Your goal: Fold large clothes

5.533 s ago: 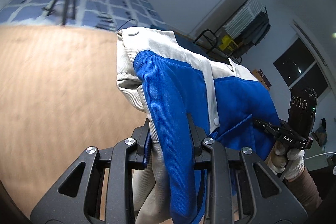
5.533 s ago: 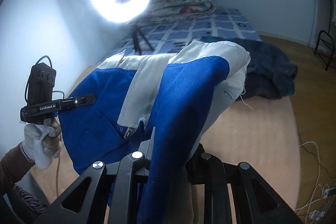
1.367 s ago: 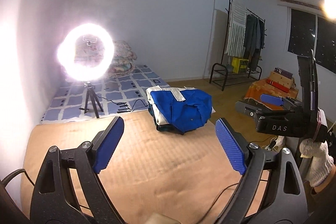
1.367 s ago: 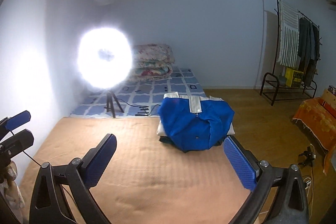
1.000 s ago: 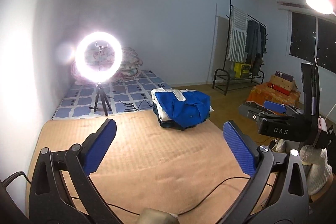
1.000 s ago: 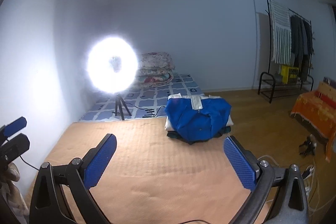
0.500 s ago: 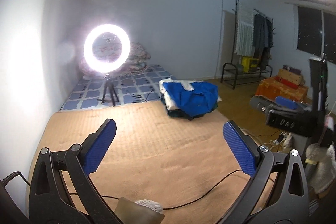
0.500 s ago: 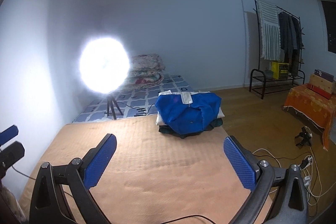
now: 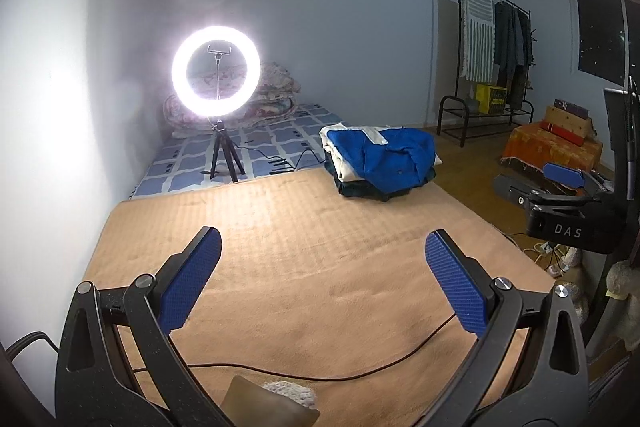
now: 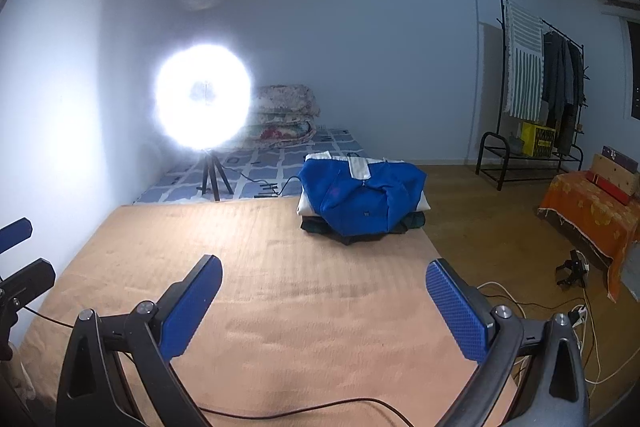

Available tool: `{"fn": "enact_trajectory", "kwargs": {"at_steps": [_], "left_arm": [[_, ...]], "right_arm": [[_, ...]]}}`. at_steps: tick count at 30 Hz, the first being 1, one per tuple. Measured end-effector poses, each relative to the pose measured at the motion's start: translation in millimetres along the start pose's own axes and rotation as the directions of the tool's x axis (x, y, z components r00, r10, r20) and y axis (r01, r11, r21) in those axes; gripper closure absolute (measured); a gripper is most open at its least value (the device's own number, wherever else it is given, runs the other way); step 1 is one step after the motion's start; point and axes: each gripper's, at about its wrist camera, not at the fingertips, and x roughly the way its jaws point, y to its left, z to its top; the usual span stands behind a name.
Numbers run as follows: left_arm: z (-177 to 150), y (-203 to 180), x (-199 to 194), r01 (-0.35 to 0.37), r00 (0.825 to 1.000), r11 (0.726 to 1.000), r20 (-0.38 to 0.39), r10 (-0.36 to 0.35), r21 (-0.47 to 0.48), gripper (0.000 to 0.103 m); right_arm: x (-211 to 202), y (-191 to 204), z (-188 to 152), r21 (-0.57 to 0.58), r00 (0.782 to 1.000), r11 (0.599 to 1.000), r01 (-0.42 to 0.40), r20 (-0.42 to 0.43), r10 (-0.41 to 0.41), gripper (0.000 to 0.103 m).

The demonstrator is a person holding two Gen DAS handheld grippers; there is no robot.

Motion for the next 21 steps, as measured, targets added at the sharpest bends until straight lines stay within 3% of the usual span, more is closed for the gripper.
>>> {"fn": "enact_trajectory", "kwargs": {"at_steps": [21], "left_arm": [[-7.7,9.3,-7.8,-0.022,1.000,1.000,0.010,0.022,-0.008,0.000]], "right_arm": [[-3.2,-3.1,-9.8,0.029,1.000,1.000,0.005,-0.015,-0.004,0.000]]}}
